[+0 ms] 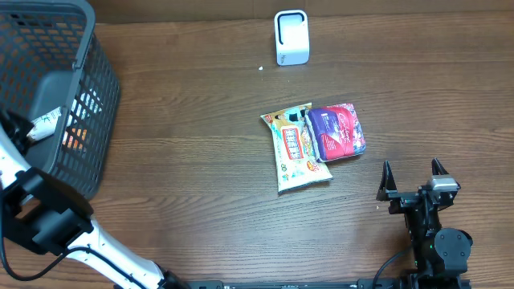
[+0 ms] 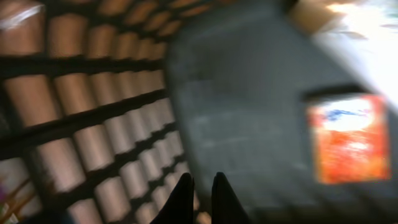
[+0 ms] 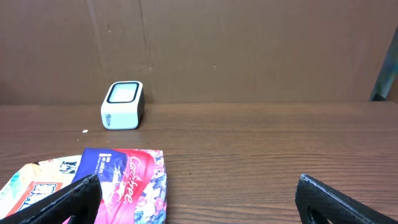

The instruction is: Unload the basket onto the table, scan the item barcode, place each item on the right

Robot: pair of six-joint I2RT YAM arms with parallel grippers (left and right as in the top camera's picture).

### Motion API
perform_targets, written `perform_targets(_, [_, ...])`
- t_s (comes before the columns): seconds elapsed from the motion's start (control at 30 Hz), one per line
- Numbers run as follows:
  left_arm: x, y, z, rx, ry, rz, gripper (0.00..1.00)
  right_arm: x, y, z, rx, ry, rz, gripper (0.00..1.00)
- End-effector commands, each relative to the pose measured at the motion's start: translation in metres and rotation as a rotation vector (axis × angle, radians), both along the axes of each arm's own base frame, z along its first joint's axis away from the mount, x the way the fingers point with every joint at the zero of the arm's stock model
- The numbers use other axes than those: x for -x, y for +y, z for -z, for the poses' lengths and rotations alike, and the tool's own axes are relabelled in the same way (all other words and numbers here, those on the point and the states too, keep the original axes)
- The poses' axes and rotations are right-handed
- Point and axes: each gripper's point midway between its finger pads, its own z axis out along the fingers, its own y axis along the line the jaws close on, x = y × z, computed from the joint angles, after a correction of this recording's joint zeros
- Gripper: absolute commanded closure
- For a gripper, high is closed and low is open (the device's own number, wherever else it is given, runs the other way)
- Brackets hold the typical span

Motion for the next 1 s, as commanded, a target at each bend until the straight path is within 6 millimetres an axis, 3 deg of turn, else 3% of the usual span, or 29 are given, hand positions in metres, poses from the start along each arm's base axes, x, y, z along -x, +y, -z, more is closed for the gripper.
perform_targets(0.0, [0.042,0.019,-0.002,-0.037,0.08,-0.144,0.96,0.0,-0.002,0.001,0.005,-0.006,0.012,0.0])
perform_targets(0.13, [0.065,0.023,-0.001,-0.007,0.108,-0.199,0.96,0.0,-0.002,0.001,0.005,-0.006,0.012,0.0])
perform_targets(0.37, [0.07,0.02,0.0,0.02,0.108,-0.217,0.96,0.0,-0.002,0.001,0.005,-0.006,0.012,0.0])
perform_targets(0.57, [0.088,0.018,-0.006,-0.021,0.15,-0.355,0.96,0.0,-0.002,0.001,0.005,-0.006,0.012,0.0])
perform_targets(0.73, [0.084,0.015,-0.004,-0.007,0.12,-0.385,0.96,0.0,-0.002,0.001,0.005,-0.006,0.012,0.0])
perform_targets(0.97, [0.061,-0.01,0.006,0.155,-0.013,-0.451,0.96,0.0,-0.002,0.001,0.005,-0.006,0.012,0.0])
